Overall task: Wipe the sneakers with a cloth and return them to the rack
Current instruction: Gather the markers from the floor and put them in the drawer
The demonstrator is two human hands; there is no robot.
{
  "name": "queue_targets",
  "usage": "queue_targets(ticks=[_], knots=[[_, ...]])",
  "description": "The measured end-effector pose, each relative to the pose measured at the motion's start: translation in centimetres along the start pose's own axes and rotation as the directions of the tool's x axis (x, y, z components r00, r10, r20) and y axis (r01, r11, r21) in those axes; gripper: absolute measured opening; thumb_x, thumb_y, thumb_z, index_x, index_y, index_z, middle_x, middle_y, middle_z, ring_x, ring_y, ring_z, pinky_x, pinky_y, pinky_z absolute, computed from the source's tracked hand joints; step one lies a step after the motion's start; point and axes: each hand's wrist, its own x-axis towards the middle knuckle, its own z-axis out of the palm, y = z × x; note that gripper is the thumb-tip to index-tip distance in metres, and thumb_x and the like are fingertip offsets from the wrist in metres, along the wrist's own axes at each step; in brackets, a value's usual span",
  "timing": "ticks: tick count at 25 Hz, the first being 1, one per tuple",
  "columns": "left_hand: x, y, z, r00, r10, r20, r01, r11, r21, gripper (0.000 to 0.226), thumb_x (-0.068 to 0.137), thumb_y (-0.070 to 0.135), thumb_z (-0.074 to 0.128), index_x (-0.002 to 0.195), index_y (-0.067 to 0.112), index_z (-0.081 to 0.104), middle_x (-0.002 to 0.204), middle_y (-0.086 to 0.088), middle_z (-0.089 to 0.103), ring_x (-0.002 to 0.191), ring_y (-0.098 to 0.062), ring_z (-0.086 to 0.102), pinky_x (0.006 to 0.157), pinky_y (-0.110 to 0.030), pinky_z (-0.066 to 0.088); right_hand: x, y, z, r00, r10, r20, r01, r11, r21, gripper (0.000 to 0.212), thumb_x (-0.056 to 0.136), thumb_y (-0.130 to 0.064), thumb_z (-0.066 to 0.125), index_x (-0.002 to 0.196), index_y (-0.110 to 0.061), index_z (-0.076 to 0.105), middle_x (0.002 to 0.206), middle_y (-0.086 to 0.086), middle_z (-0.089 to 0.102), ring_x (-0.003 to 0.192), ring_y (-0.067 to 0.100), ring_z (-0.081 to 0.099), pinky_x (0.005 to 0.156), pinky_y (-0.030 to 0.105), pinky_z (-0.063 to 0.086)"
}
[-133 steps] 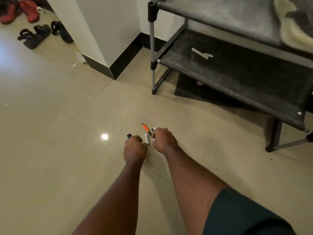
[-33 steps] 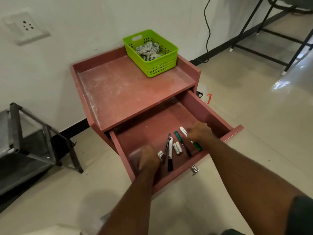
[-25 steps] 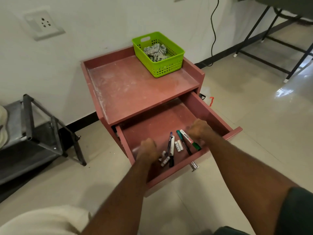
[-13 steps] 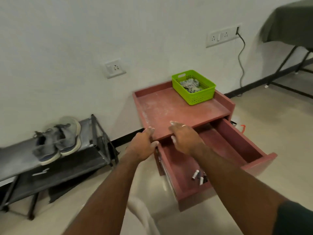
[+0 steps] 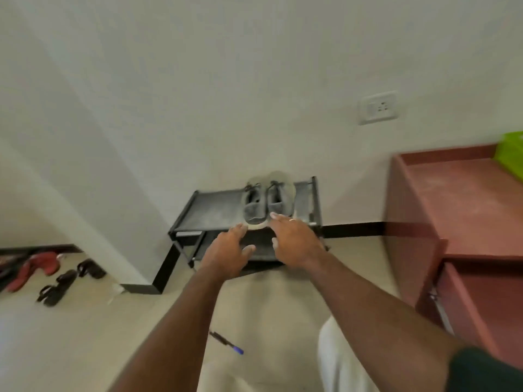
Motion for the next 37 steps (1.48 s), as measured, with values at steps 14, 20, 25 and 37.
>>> queue_targets(ticks=[14, 20, 25, 37], knots=[[-8.8, -29.5, 16.7, 0.744, -0.621, 0.247, 0.665, 0.726, -0.177, 0.058, 0.095, 0.03, 0.065, 0.148, 0.016, 0.048, 0.148, -0.004, 0.054, 0.133, -0.022, 0.052, 0.105, -0.029, 0.04, 2.4, -10.2, 32.1, 0.824, 0.044, 0.565, -0.106, 0.991, 0.077, 0.03, 0.095, -0.023, 0.052, 0.124, -0.023, 0.057, 0.116, 0.007, 0.064, 0.105, 0.028, 0.062, 0.074, 0.034, 0.051], [-13.0, -34.9, 25.3, 0.403, -0.873, 0.274, 0.896, 0.316, -0.313, 0.021, 0.085, 0.024, 0.072, 0.104, 0.015, 0.075, 0.103, -0.01, 0.074, 0.085, -0.021, 0.066, 0.078, -0.03, 0.053, 1.6, -10.0, 40.8, 0.738, 0.143, 0.659, -0.2, 0.98, 0.012, 0.016, 0.089, -0.015, 0.055, 0.101, -0.022, 0.063, 0.107, 0.006, 0.061, 0.093, 0.029, 0.063, 0.068, 0.032, 0.05], [-14.0, -37.1, 31.4, 0.182, -0.926, 0.331, 0.924, 0.046, -0.379, 0.013, 0.075, 0.033, 0.078, 0.079, 0.023, 0.071, 0.085, -0.007, 0.073, 0.074, -0.027, 0.073, 0.073, -0.046, 0.063, 2.7, -11.0, 46.3, 0.746, 0.103, 0.658, -0.176, 0.983, 0.046, 0.007, 0.091, -0.021, 0.059, 0.096, -0.019, 0.065, 0.102, 0.007, 0.063, 0.089, 0.029, 0.064, 0.064, 0.03, 0.046], [-11.0, -37.1, 36.3, -0.003, -0.944, 0.329, 0.876, -0.161, -0.454, 0.021, 0.074, 0.027, 0.079, 0.088, 0.017, 0.066, 0.094, -0.01, 0.066, 0.087, -0.033, 0.067, 0.082, -0.042, 0.059, 0.5, -10.5, 53.4, 0.739, 0.31, 0.599, -0.312, 0.944, -0.105, 0.022, 0.091, -0.026, 0.066, 0.109, -0.014, 0.059, 0.111, 0.01, 0.063, 0.102, 0.03, 0.061, 0.085, 0.04, 0.051]])
